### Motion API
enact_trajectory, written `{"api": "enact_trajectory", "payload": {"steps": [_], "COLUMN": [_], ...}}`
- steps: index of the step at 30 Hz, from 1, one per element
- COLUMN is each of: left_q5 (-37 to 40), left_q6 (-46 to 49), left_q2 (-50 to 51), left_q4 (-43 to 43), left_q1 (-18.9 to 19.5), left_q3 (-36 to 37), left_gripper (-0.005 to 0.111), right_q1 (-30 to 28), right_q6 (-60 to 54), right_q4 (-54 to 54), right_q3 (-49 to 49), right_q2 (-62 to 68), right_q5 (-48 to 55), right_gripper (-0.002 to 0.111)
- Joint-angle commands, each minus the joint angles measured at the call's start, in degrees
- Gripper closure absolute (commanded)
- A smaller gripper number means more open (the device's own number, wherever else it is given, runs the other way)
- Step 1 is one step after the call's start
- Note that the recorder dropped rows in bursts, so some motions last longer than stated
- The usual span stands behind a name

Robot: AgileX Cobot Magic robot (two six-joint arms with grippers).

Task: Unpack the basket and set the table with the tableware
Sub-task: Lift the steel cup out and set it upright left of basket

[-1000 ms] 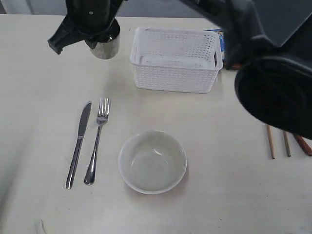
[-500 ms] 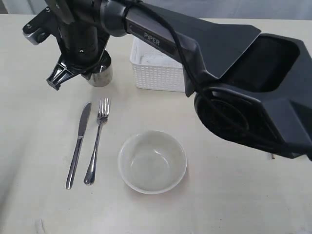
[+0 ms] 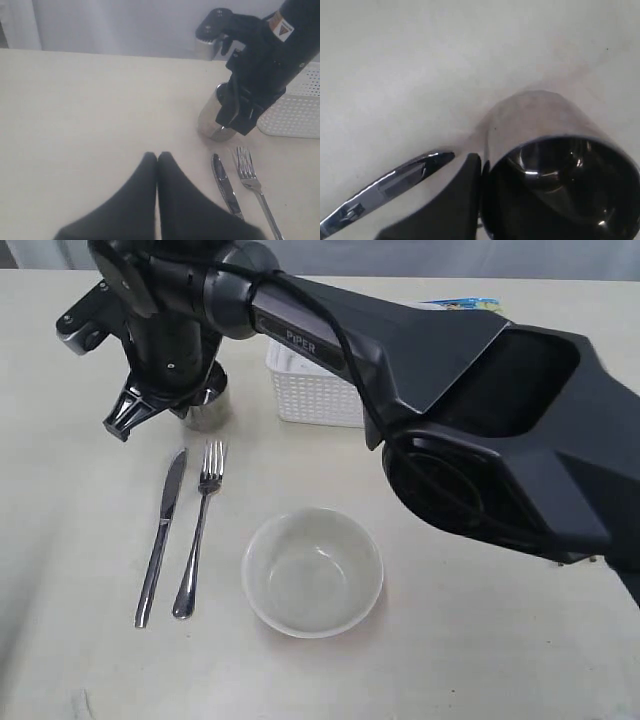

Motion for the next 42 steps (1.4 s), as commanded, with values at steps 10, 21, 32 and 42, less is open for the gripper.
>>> {"api": "enact_trajectory", "payload": {"steps": [10, 21, 32, 42], "left_q5": [-0.1, -0.1, -0.1, -0.1], "left_q6": [0.2, 0.2, 0.2, 0.2], "left_q2": [-0.2, -0.2, -0.2, -0.2], "left_q4": [0.1, 0.1, 0.1, 0.1], "left_q1": [-0.3, -0.3, -0.3, -0.3], "left_q3": [0.2, 0.2, 0.2, 0.2], "left_gripper": [0.107, 0.107, 0.107, 0.107], "right_q1": [-0.9, -1.6, -1.6, -1.6], "right_q6": [-0.5, -1.2, -0.3, 1.2], "right_q4": [-0.6, 2.1, 0.3, -5.4], "right_q3": [-0.3, -0.3, -0.3, -0.3], "right_q2": [-0.4, -0.4, -0.4, -5.6], "right_q5": [-1.1, -0.1, -1.6, -1.8], "right_gripper": [0.108, 0.108, 0.072, 0.073]}}
